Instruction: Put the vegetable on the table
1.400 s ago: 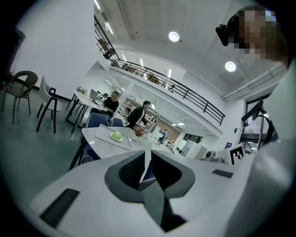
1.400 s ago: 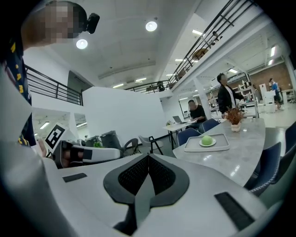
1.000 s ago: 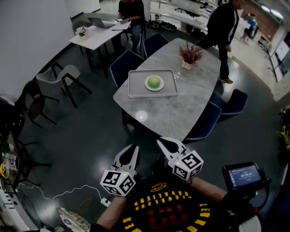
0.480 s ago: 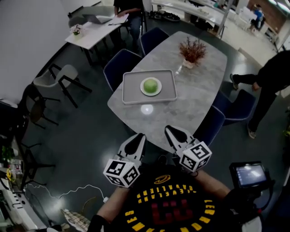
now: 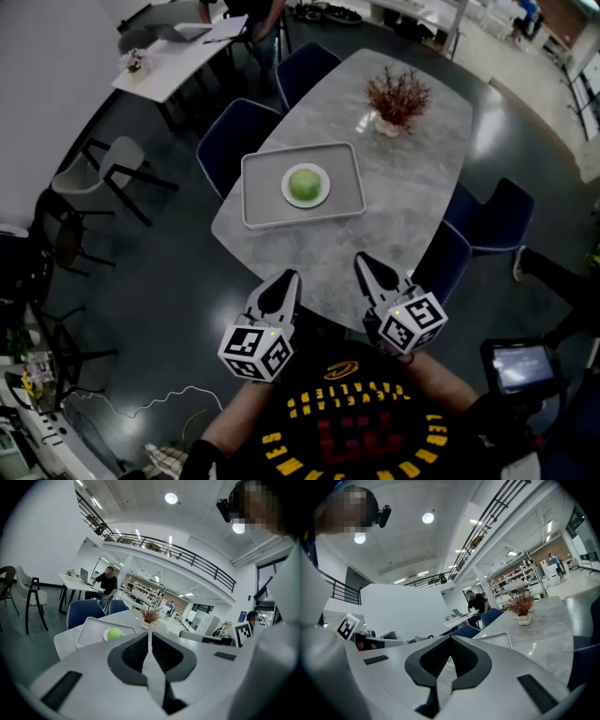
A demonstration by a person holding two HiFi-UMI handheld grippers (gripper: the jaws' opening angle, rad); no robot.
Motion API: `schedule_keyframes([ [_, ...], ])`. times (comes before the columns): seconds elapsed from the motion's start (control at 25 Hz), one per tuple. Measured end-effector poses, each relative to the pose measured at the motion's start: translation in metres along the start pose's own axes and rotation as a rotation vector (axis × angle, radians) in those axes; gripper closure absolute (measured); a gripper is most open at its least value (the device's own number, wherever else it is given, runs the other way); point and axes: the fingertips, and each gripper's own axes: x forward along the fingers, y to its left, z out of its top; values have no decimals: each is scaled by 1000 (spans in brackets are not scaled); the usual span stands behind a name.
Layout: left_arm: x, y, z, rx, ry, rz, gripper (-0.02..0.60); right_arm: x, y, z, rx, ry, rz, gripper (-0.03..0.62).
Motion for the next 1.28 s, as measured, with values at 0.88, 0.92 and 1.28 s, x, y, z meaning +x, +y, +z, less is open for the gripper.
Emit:
schedule_keyframes([
  [0.88,149,112,26,-129,154,-84,528,128,-88,-8,62,169,-188,525],
  [0.92,151,115,24,-134,173,-85,528,130,-90,-9,59,184,-204,525],
  [1.28,204,175,-27,-183,384,-36,528,177,-151,-52,79,327,-284,526],
])
